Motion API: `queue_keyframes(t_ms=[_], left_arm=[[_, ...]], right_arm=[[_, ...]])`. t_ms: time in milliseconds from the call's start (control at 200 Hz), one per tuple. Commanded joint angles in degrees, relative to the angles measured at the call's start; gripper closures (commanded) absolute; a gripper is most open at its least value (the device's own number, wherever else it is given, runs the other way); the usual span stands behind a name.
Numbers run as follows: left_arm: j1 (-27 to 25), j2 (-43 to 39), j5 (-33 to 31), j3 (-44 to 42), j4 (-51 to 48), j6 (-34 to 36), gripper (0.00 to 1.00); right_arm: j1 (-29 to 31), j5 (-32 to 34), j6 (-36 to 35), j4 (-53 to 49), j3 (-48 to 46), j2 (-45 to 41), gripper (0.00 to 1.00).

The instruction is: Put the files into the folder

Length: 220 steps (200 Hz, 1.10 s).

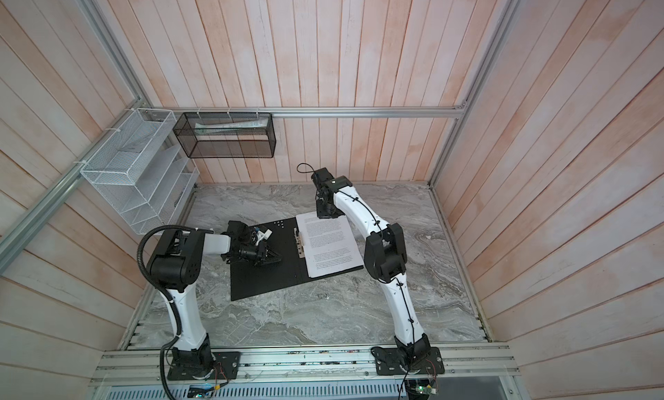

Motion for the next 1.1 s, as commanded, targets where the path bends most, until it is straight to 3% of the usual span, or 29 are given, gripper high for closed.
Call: queue_keyframes(t_ms=[0,125,290,390,1096], left_arm=[[-0.43,3.19,-5.97,-1.03,-1.41,2.12,0.83],[-0.65,3.42,-6.25,-0.74,-1.92,2.39,0.83],[-0.74,3.25,-6.47,-0.80,-2.04,2.56,0.83],[-0.84,3.27,-6.37,-0.71,-2.04,2.65,0.83],[-0.83,3.29,-5.83,-0.73,-2.06,2.91,0.83]], right_arm=[[-3.86,-0.81,1.72,6.96,-5.54,-4.53,0.88],[-8.70,-6.72,3.07,13.94,-14.81,-7.12,0.88],[-13.92,-19.17,4.99,24.40,-25.81,-8.88,0.88],[-15.70,-24.49,6.50,27.96,-28.97,-8.47,0.88],[-14.22,-31.45,5.14,25.88,-27.48,-2.24,0.88]])
